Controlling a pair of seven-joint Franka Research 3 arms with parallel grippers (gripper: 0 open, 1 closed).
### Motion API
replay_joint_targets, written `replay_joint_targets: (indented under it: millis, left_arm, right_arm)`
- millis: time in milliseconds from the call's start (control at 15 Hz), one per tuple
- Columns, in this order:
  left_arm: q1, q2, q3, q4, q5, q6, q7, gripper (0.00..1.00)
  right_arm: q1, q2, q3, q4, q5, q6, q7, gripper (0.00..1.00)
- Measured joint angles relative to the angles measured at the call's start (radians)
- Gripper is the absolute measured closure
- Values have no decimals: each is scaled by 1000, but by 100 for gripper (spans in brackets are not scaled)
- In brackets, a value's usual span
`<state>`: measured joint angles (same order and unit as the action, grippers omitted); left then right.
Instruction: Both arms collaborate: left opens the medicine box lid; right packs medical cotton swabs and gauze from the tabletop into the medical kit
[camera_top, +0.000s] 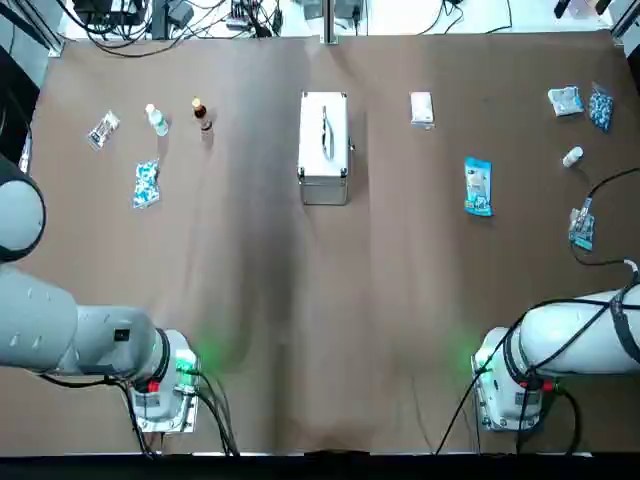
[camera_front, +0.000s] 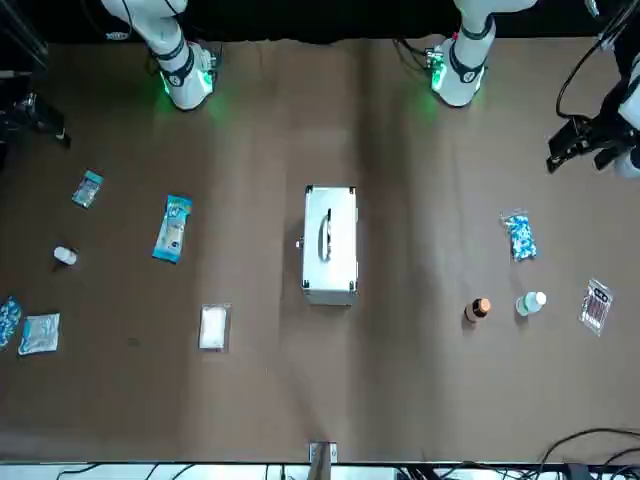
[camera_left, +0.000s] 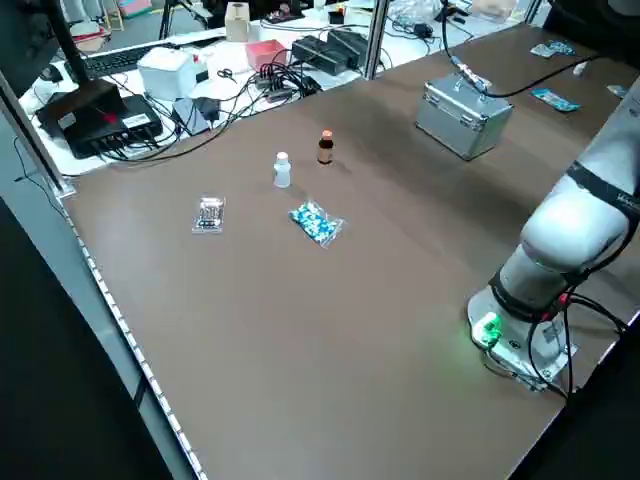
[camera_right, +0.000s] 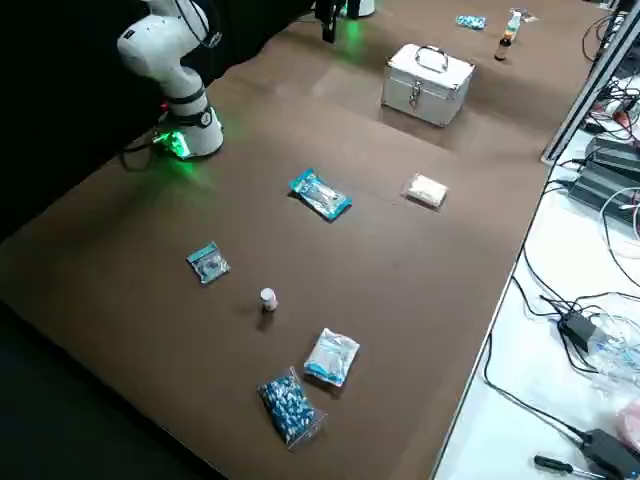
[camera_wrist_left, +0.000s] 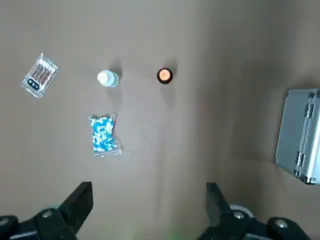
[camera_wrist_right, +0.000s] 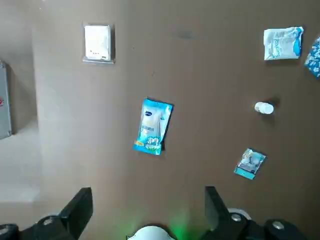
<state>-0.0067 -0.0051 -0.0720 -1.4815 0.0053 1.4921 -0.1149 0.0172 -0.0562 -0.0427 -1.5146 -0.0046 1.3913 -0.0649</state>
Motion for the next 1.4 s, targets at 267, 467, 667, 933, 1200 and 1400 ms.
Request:
replay_joint_targets:
  millis: [267, 467, 667, 933, 1200, 1400]
  left_arm:
    - [1, -1, 0, 2, 0, -1, 1, 0]
    - [3, -2, 2, 4, 0, -2, -3, 0]
    - [3, 0, 2, 4, 0, -2, 2, 0]
    - [-15, 42, -14, 0, 0, 0, 13, 0]
    - [-28, 160, -116, -1, 0, 35, 9, 0]
    - [-31, 225, -184, -1, -1, 80, -5, 0]
  right_arm:
    - [0, 0, 0, 0, 0, -2, 0, 1]
    - [1, 0, 0, -1, 0, -3, 0, 1]
    - [3, 0, 1, -1, 0, -3, 0, 1]
    - [6, 0, 2, -1, 20, 5, 0, 1]
    - [80, 12, 9, -2, 76, 36, 1, 1]
    - [135, 49, 11, -4, 125, 70, 0, 1]
